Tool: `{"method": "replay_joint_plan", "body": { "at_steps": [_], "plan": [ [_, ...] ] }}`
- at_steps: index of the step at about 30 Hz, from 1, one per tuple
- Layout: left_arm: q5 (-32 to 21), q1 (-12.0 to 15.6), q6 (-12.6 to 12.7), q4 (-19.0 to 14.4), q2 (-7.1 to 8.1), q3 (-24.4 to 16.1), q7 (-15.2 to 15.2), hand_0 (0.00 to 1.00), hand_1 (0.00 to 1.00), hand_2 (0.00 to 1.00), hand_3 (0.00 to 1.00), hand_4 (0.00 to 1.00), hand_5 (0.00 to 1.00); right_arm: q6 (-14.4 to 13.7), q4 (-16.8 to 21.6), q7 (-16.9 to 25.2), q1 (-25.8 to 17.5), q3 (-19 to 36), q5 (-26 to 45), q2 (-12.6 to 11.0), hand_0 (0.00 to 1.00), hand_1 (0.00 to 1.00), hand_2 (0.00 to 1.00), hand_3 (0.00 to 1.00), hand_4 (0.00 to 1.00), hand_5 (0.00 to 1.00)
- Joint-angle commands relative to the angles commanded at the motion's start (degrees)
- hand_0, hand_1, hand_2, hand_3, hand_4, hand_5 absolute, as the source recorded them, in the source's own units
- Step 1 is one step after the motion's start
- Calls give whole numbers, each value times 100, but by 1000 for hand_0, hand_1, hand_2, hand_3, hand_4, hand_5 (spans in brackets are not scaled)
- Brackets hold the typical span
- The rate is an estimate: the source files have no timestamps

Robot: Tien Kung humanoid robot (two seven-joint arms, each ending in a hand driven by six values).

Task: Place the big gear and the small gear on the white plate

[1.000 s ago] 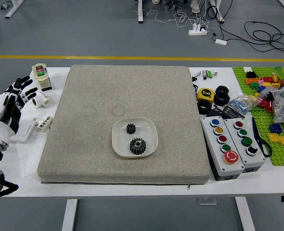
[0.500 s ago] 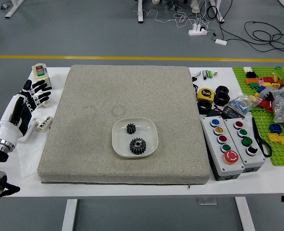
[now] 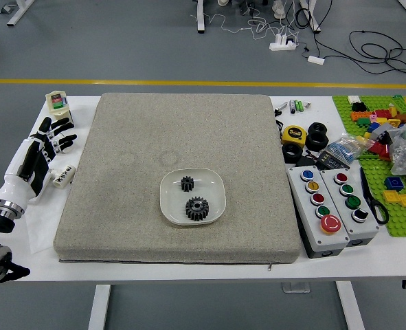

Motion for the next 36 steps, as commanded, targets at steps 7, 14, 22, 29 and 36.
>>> {"method": "replay_joint_plan", "body": {
  "at_steps": [7,14,22,29,36],
  "plan": [
    [43,1,-17,15,-10,-5,7,830,793,877,805,975,998,-3,0,-2,6,10,-10,3,671,678,757,574,773,613],
    [48,-8,-28,17,-3,22,9,831,793,877,803,980,998,-5,0,-2,1,0,10,4,670,678,757,574,772,613],
    [54,3,-15,37,10,40,11,832,793,876,803,982,998,-7,0,-3,-9,-16,33,10,671,679,757,574,772,612],
    [51,17,9,45,7,50,3,836,794,878,804,983,998,-8,0,-11,-21,-36,31,15,670,678,757,574,772,611],
    [45,39,83,63,-7,63,-15,836,799,886,806,985,998,-10,0,-14,-43,-39,9,21,669,679,757,574,772,613]
  ]
}}
